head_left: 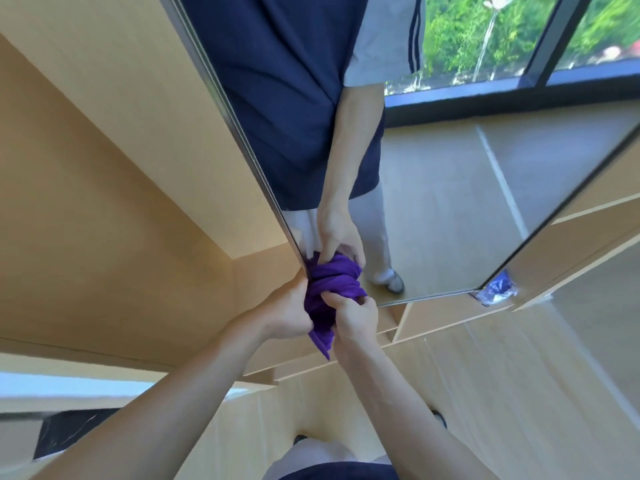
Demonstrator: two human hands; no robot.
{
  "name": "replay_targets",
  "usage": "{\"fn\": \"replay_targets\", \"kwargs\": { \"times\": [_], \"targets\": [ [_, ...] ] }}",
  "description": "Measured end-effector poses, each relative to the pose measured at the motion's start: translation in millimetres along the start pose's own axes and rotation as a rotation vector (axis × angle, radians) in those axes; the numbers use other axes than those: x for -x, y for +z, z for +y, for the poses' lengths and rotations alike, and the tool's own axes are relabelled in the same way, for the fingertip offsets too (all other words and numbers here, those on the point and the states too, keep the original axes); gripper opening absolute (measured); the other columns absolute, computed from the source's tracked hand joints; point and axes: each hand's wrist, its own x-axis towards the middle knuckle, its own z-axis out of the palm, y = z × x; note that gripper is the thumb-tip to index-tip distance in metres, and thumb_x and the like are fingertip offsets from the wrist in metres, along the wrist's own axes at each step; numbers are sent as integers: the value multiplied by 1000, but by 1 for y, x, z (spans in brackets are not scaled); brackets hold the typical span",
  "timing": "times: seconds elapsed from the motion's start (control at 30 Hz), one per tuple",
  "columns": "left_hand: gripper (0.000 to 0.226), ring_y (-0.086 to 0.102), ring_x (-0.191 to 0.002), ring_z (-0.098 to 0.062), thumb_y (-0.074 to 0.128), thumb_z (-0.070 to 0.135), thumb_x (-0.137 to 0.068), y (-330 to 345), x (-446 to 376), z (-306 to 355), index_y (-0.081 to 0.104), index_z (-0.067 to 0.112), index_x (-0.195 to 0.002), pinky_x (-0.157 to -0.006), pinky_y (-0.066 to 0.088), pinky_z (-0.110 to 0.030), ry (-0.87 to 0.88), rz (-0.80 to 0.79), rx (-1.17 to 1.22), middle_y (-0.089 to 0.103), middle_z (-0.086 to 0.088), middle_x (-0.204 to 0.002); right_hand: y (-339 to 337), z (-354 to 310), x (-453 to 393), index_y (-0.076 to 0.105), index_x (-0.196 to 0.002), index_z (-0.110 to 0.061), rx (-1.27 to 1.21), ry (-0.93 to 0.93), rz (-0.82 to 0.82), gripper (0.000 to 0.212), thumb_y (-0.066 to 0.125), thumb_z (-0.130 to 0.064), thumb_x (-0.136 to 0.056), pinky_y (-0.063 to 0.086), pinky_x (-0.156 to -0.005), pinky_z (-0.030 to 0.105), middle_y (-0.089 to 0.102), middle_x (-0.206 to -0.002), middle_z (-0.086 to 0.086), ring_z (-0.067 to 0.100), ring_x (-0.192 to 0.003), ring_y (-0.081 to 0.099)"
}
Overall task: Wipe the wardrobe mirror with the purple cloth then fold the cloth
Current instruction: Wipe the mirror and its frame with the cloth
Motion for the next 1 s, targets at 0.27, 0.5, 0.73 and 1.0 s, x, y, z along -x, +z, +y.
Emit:
{"fn": "replay_targets", "kwargs": {
  "times": [0.27,0.5,0.73,1.0],
  "targets": [
    [60,61,-112,6,77,21,-68,-33,13,30,56,30,-124,-92,50,-17,293,245,259,65,11,-118,30,-48,63,44,-96,-36,499,-622,46,44,82,-34,-73,56,-84,37,64,-95,-11,7,-88,65],
    [49,68,-114,-7,74,13,-76,-94,54,87,66,19,-124,-94,52,-21,449,555,574,73,7,-120,81,-103,109,43,-97,-47,723,-1263,-80,46,72,-20,-75,52,-79,31,58,-95,-18,7,-91,57],
    [32,64,-72,0,62,-17,-82,-161,87,143,65,14,-92,-65,50,-14,636,607,626,72,11,-76,134,-201,147,50,-109,-14,844,-1936,133,50,74,-6,-66,36,-86,38,59,-95,9,26,-89,42],
    [40,66,-91,-10,66,10,-74,-244,115,220,62,11,-114,-81,52,-18,820,700,746,71,-3,-103,167,-301,204,56,-124,-13,849,-2124,275,52,69,-15,-74,37,-90,42,51,-115,15,31,-98,40]
  ]
}}
